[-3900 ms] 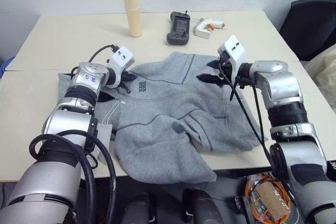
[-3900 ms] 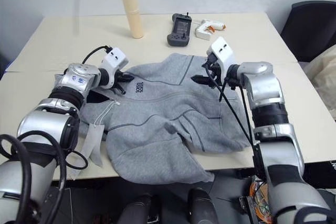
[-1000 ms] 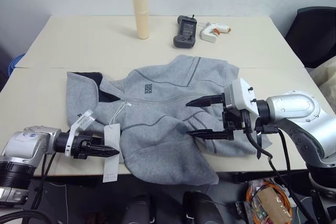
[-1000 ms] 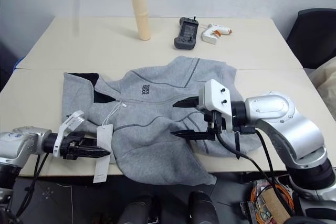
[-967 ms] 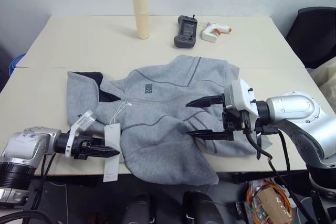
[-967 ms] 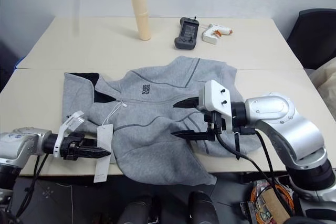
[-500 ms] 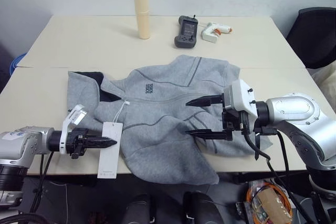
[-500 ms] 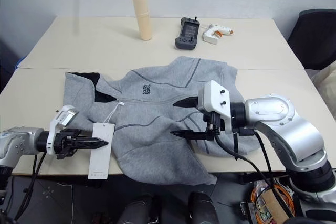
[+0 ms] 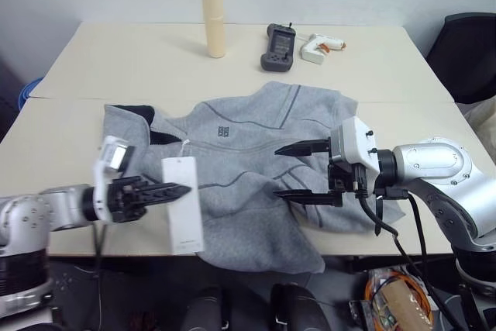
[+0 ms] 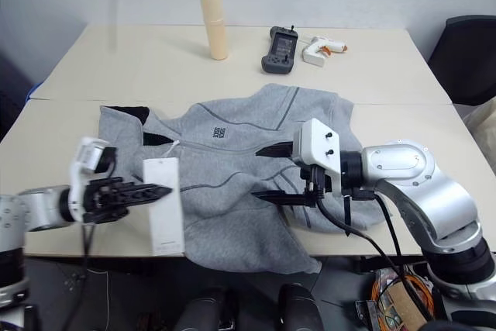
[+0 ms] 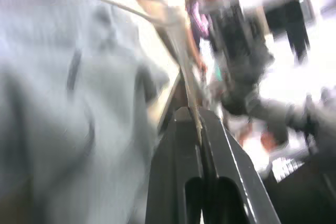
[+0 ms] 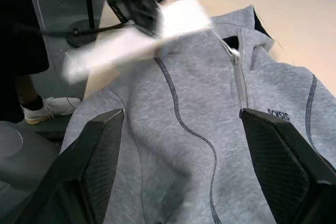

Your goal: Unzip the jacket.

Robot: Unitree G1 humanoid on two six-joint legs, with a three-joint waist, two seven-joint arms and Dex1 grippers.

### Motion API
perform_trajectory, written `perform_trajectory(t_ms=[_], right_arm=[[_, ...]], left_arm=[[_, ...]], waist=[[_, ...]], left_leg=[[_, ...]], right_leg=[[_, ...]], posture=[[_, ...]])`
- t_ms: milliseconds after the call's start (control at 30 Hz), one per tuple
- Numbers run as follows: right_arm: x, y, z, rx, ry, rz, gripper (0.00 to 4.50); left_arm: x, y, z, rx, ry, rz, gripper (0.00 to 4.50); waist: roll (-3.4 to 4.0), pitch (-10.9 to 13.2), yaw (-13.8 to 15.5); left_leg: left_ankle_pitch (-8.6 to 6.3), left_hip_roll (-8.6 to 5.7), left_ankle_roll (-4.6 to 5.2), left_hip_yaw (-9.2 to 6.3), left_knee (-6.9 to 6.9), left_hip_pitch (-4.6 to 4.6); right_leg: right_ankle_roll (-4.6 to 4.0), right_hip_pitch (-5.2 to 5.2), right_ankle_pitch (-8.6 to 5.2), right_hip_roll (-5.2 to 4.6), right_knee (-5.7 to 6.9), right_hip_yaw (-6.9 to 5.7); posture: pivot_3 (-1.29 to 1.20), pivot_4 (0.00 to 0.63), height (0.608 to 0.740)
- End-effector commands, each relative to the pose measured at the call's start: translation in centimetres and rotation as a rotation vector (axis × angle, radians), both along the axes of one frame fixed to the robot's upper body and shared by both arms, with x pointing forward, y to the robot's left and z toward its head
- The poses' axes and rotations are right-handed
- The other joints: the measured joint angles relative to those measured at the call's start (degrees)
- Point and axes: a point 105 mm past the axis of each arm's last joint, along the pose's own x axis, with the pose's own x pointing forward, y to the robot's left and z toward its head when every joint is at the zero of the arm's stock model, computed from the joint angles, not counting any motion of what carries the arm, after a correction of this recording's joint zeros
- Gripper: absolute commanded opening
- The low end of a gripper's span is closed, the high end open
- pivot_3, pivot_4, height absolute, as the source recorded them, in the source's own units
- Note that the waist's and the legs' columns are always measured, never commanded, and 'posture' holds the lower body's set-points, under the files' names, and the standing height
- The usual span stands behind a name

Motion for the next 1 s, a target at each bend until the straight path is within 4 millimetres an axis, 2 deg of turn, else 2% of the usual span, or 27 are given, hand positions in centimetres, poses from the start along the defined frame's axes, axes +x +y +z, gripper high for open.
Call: perform_trajectory(t_ms=[33,100,200,267,333,467,500,567,667,833,1000], right_arm=[[-0.5,0.0,0.8,0.008,-0.047,0.001,3.66],[-0.5,0.0,0.8,0.007,-0.047,-0.002,3.66],[-0.6,-0.1,0.7,0.005,-0.048,-0.005,3.66],[-0.7,-0.1,0.7,0.007,-0.046,-0.009,3.66],[-0.7,-0.1,0.6,0.008,-0.046,-0.015,3.66],[-0.8,-0.1,0.6,0.013,-0.047,-0.023,3.66],[-0.9,-0.1,0.6,0.015,-0.048,-0.024,3.66],[-0.9,0.0,0.6,0.017,-0.048,-0.026,3.66],[-0.9,-0.1,0.7,0.020,-0.049,-0.033,3.66],[-0.8,-0.2,0.6,0.026,-0.048,-0.040,3.66],[-0.7,0.0,0.3,0.037,-0.045,-0.040,3.66]], left_arm=[[3.1,-2.1,0.3,-0.041,0.044,0.192,0.02],[4.1,-3.7,0.7,-0.110,0.088,0.217,0.02],[6.0,-5.3,0.8,-0.073,0.138,0.338,0.02],[8.2,-5.5,0.4,-0.042,0.224,0.498,0.02],[9.4,-5.6,0.3,-0.030,0.286,0.582,0.02],[10.5,-6.7,0.7,-0.017,0.339,0.639,0.02],[10.6,-7.2,0.9,-0.033,0.351,0.635,0.20],[10.7,-7.8,1.1,-0.046,0.358,0.617,0.56],[10.2,-8.3,0.9,0.009,0.347,0.553,1.49],[8.5,-7.8,0.7,0.077,0.287,0.419,3.03],[6.1,-6.2,-0.1,0.133,0.215,0.312,3.03]], waist=[[-0.12,-0.02,0.11],[-0.15,-0.02,0.24],[-0.23,0.02,0.65],[-0.27,0.04,0.99],[-0.39,0.11,1.04],[-0.42,0.12,1.06],[-0.42,0.13,1.09],[-0.45,0.14,1.21],[-0.46,0.15,1.30],[-0.46,0.15,1.15],[-0.46,0.15,0.55]], left_leg=[[0.01,-0.03,0.02,-0.01,0.00,0.01],[0.02,-0.04,0.02,-0.03,0.01,0.02],[0.02,-0.06,0.02,-0.03,0.01,0.02],[0.02,-0.06,0.01,-0.02,-0.01,0.03],[0.02,-0.06,0.01,-0.02,0.00,0.03],[0.03,-0.02,-0.05,-0.02,-0.06,0.05],[0.03,-0.02,-0.06,-0.02,-0.06,0.05],[0.03,-0.04,-0.05,-0.01,-0.06,0.02],[0.02,-0.07,-0.05,-0.02,-0.06,0.02],[0.02,-0.05,-0.06,-0.03,-0.06,0.02],[0.01,0.02,-0.15,-0.03,-0.08,0.06]], right_leg=[[0.03,0.03,0.02,-0.01,0.01,0.00],[0.08,0.08,0.05,-0.01,-0.04,-0.01],[0.09,0.09,0.05,-0.01,-0.07,-0.03],[0.09,0.09,0.05,0.00,-0.10,-0.03],[0.10,0.10,0.06,0.00,-0.26,-0.03],[0.11,0.10,0.06,0.05,-0.38,-0.03],[0.11,0.10,0.06,0.05,-0.38,-0.04],[0.12,0.10,0.08,0.04,-0.38,-0.04],[0.16,0.15,0.11,0.03,-0.37,-0.05],[0.17,0.15,0.11,0.08,-0.38,-0.04],[0.17,0.15,0.11,0.13,-0.34,0.01]], posture=[[0.00,0.150,0.740],[0.00,0.150,0.740],[0.00,0.150,0.740],[0.00,0.150,0.740],[0.00,0.150,0.740],[0.00,0.150,0.740],[0.00,0.150,0.740],[0.00,0.150,0.740],[0.00,0.150,0.740],[0.00,0.150,0.740],[0.00,0.150,0.740]])
